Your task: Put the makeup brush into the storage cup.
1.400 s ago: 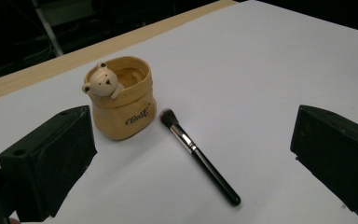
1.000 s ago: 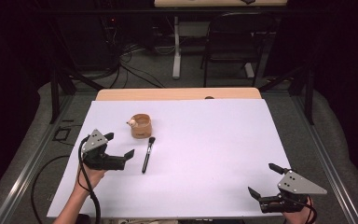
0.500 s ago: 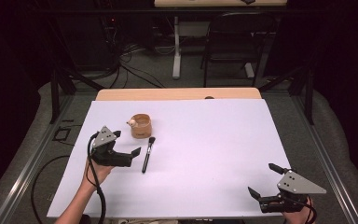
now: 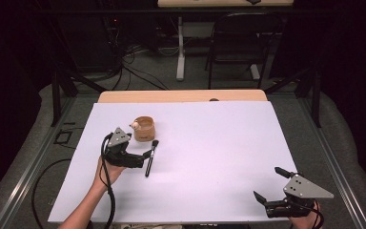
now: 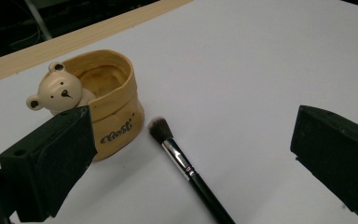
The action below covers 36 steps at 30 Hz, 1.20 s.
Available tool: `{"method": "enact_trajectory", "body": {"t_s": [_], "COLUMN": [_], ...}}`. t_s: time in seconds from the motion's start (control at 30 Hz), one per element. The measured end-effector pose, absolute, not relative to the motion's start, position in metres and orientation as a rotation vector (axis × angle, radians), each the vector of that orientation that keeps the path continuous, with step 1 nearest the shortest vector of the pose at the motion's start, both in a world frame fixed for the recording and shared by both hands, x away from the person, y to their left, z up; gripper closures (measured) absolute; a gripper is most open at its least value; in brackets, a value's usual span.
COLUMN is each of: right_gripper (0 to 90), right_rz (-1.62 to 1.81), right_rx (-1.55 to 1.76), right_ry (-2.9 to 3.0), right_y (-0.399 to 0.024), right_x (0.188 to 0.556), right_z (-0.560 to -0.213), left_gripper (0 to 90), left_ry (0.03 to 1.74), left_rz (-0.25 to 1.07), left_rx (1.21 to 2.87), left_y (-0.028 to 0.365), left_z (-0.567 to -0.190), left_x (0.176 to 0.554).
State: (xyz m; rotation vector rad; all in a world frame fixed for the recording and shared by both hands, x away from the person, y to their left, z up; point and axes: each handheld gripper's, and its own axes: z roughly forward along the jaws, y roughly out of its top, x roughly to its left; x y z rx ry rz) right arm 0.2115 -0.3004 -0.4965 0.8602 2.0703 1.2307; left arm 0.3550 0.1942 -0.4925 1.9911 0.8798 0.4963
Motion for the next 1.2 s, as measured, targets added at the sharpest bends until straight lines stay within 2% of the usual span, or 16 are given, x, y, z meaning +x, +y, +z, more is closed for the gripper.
{"method": "enact_trajectory", "body": {"t_s": [0.83, 1.2], "right_gripper": [0.0, 0.0], "right_rz": [1.227, 1.226], "right_rx": [0.857, 0.858], "right_ry": [2.076, 2.076], "right_y": [-0.301, -0.300], "right_x": [0.211, 0.211], "right_z": [-0.497, -0.497], "left_gripper": [0.3, 0.4], "left_ry": [0.930, 1.006], "left_rz": [0.437, 0.357], "left_rx": [2.116, 2.255], "left_y": [0.170, 0.158], "left_z": [-0.516, -0.520], "left_x": [0.370, 0.379]}}
